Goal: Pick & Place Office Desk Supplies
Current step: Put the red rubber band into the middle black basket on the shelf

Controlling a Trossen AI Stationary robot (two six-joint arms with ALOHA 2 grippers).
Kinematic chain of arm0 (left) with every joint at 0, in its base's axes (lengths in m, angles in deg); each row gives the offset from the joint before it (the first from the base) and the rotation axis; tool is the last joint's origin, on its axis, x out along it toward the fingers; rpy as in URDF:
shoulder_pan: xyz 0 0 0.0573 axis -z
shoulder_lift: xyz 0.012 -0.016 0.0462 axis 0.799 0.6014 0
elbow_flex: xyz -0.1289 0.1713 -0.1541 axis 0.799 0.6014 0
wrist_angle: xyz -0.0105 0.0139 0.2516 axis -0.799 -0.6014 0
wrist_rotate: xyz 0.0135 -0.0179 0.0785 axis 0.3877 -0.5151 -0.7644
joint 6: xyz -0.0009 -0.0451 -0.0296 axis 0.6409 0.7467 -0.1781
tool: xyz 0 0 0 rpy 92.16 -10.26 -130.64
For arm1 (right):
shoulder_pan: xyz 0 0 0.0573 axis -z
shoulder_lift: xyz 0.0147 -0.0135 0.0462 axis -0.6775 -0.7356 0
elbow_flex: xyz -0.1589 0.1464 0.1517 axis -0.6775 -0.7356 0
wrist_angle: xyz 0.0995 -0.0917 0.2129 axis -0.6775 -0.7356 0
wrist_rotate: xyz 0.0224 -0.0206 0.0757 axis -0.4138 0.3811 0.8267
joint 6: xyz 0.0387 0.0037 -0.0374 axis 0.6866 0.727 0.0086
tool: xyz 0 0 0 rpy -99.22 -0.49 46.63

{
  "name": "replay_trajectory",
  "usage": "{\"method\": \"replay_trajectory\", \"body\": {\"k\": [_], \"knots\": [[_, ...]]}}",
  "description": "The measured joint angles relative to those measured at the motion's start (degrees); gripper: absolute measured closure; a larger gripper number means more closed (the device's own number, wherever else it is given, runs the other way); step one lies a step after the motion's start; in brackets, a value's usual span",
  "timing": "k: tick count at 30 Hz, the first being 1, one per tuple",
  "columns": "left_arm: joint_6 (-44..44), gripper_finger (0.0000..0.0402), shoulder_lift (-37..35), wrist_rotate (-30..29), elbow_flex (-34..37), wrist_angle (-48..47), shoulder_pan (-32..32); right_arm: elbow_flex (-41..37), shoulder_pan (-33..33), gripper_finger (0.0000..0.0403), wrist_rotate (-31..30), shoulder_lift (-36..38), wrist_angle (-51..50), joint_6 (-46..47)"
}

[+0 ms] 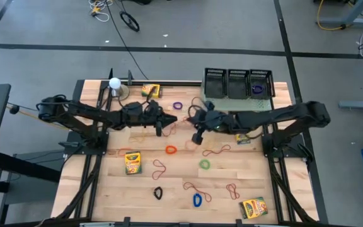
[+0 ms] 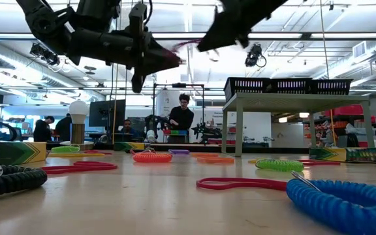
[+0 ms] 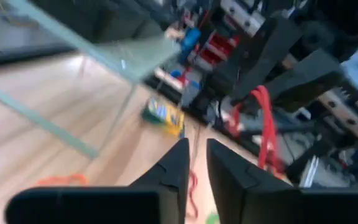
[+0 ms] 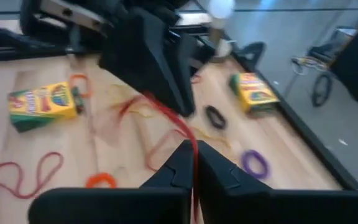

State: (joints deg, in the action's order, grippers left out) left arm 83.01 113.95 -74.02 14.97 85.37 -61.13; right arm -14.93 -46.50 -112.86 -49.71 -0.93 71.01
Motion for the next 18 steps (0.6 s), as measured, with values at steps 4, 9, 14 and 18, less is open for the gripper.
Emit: {"method": "replay_trajectory", "body": {"k": [4,9,14,18], "knots": [[-0.36,0.0306,-0.99,0.08,0.00,2.09,-1.59,0.00,1.25,0.0393,-3.31,5.86,-6.74,-0.18],[-2.05,0.0300,-1.17,0.06,0.00,3.26,-2.49,0.00,4.48,0.0396,-11.88,13.51,-11.70,4.56],[-2.09,0.0299,-1.17,0.08,0.00,2.70,-2.36,0.00,10.80,0.0395,-18.43,20.18,-17.60,10.98],[-0.35,0.0299,-1.17,0.03,0.00,3.12,-2.38,0.00,17.10,0.0395,-21.04,22.79,-21.33,10.87]]}}
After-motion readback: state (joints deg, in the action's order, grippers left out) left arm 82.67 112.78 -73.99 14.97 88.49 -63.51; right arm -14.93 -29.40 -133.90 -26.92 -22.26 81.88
